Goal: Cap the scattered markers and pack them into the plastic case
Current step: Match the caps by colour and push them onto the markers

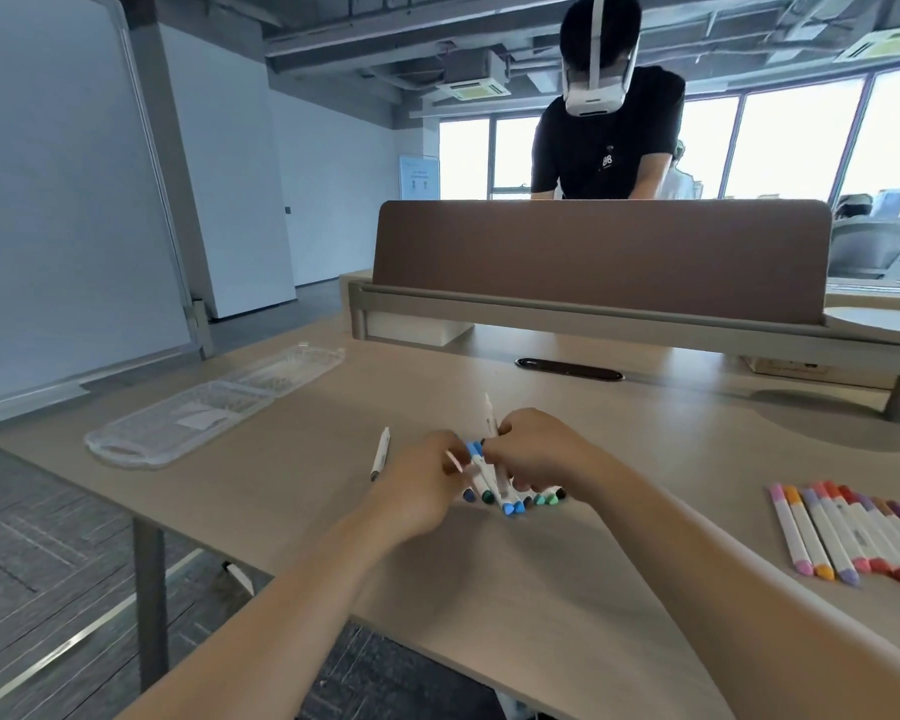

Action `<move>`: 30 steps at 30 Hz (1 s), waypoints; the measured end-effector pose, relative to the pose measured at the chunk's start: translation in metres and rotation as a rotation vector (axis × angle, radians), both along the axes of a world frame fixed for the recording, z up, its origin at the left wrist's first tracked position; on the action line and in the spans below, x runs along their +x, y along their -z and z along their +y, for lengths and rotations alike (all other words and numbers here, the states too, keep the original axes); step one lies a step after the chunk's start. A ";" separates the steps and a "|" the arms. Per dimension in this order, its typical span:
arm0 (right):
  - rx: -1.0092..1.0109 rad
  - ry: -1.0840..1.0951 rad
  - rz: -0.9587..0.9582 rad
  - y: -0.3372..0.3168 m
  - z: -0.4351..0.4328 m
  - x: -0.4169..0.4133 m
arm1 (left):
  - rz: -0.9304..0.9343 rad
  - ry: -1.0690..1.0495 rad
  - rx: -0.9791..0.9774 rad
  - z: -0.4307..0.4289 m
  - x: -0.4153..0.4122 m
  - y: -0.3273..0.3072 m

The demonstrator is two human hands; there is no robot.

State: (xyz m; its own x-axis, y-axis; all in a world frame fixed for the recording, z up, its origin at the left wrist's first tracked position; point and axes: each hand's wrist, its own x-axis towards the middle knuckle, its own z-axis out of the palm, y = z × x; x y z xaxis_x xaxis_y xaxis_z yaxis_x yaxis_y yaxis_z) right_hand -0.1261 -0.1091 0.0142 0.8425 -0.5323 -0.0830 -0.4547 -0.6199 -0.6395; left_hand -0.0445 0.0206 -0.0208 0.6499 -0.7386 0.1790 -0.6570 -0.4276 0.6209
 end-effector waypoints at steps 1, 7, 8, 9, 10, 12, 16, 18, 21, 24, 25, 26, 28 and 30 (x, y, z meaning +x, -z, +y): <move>0.001 -0.011 -0.004 0.000 0.001 -0.001 | 0.082 -0.035 -0.097 0.000 0.004 0.000; 0.054 -0.181 0.044 0.002 0.013 -0.004 | 0.729 -0.263 -0.585 0.004 0.036 0.003; 0.040 -0.205 0.059 0.002 0.015 -0.004 | 0.782 -0.298 -0.626 0.006 0.039 0.002; 0.024 -0.226 0.073 0.002 0.017 -0.003 | 0.824 -0.328 -0.658 0.008 0.043 0.003; 0.014 -0.242 0.083 0.002 0.019 -0.003 | 0.860 -0.348 -0.681 0.009 0.045 0.002; 0.026 -0.277 0.087 0.003 0.022 -0.001 | 0.897 -0.363 -0.691 0.012 0.048 0.001; 0.004 -0.313 0.106 0.007 0.025 0.004 | 0.884 -0.356 -0.676 0.017 0.050 0.007; -0.014 -0.314 0.116 0.008 0.026 0.007 | 0.854 -0.353 -0.656 0.017 0.049 0.009; -0.035 -0.301 0.105 0.011 0.027 0.008 | 0.797 -0.329 -0.625 0.016 0.046 0.013; -0.061 -0.278 0.057 0.010 0.026 0.008 | 0.688 -0.279 -0.600 0.016 0.041 0.015; -0.087 -0.281 0.037 0.010 0.026 0.008 | 0.644 -0.280 -0.596 0.016 0.040 0.016; -0.120 -0.290 0.018 0.009 0.027 0.008 | 0.605 -0.286 -0.598 0.016 0.040 0.016; -0.164 -0.296 -0.010 0.007 0.029 0.009 | 0.562 -0.295 -0.609 0.017 0.040 0.016; -0.177 -0.288 -0.026 0.006 0.031 0.012 | 0.560 -0.303 -0.632 0.017 0.042 0.017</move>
